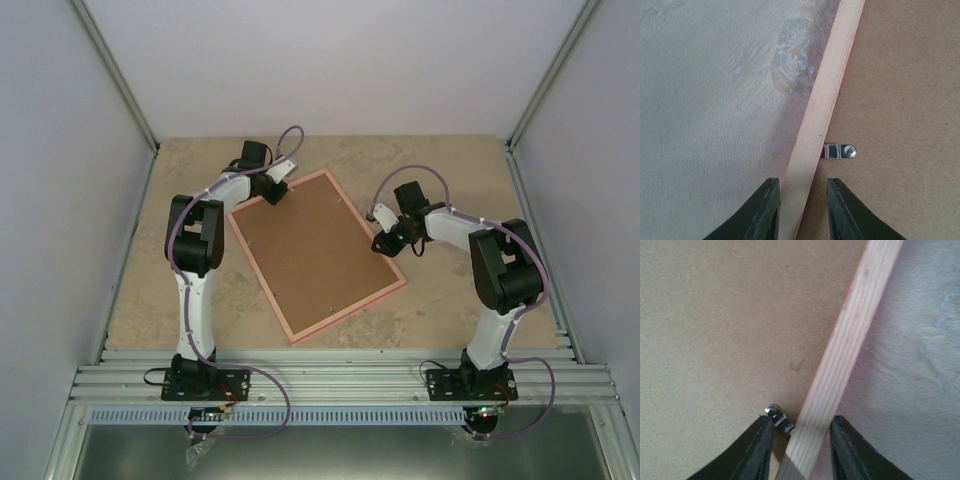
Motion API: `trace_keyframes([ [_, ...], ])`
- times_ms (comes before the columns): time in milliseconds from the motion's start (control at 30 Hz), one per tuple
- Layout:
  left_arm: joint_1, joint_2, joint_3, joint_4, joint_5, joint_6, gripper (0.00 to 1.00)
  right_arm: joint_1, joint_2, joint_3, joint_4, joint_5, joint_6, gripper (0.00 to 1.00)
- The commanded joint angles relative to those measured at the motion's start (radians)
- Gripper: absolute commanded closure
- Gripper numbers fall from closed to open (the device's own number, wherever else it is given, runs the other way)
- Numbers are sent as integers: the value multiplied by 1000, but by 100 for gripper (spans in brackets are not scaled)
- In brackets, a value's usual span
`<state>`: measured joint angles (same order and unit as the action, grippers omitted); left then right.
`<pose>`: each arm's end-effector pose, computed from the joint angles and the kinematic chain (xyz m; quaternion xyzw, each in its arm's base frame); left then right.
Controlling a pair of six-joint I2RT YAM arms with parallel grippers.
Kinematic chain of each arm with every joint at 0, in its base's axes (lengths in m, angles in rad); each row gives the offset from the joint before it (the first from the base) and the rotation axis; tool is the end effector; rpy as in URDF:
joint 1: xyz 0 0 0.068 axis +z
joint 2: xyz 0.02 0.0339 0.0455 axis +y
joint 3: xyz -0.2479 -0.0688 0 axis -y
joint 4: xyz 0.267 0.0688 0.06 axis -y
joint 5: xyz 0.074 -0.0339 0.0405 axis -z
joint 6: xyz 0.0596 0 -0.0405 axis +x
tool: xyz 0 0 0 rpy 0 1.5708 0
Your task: Put the photo into the frame
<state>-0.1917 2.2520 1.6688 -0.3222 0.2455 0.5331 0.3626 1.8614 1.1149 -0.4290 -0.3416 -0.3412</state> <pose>0.5012 -0.1120 0.1054 0.3699 0.8629 -0.0590 0.3391 0.3462 0.1527 0.0936 -0.3644 0.8955 0.1687 0.1917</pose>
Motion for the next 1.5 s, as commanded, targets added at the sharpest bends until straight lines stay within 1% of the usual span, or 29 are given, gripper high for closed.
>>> trace_keyframes([
  [0,-3,14,24,-10,38,-12,70,7,44,-27,45,45,-17,70],
  [167,-5,19,24,-17,62,-16,70,7,66,-49,86,50,17,80],
  [300,-6,22,25,-21,72,-17,70,6,70,-52,90,57,24,86],
  [367,-11,28,32,-31,73,-11,70,6,65,-52,89,66,34,93],
  [400,-15,31,40,-38,63,-8,70,6,61,-53,85,70,40,99],
  [433,-18,35,50,-46,54,-8,69,3,58,-54,84,72,48,99],
  [467,-20,38,65,-56,50,-9,65,-3,55,-58,84,71,57,99],
  [600,-18,35,156,-107,6,-21,46,-63,54,-76,86,30,120,99],
  [700,-19,-29,167,-93,-13,-30,36,-111,51,-99,102,11,169,100],
  [767,-20,-84,144,-74,-9,-49,32,-126,37,-115,117,1,184,100],
  [867,-29,-169,75,-63,13,-72,29,-131,11,-134,118,-84,186,99],
  [900,-35,-198,37,-59,19,-75,29,-131,2,-138,113,-100,184,94],
  [967,-51,-260,-44,-51,31,-76,29,-137,-18,-141,101,-122,173,73],
  [1000,-60,-291,-89,-49,37,-80,29,-144,-30,-142,93,-132,168,67],
  [1067,-83,-359,-202,-53,60,-87,29,-170,-51,-135,74,-162,159,63],
  [1133,-127,-446,-326,-32,58,-75,29,-199,-76,-127,66,-183,155,57],
  [1267,-288,-606,-539,-16,-31,-39,28,-252,-124,-112,67,-232,143,48],
  [1367,-392,-705,-631,-28,-48,-45,27,-283,-167,-111,82,-252,127,39],
  [1467,-514,-738,-673,-48,-66,-63,27,-310,-203,-116,110,-255,117,31],
])
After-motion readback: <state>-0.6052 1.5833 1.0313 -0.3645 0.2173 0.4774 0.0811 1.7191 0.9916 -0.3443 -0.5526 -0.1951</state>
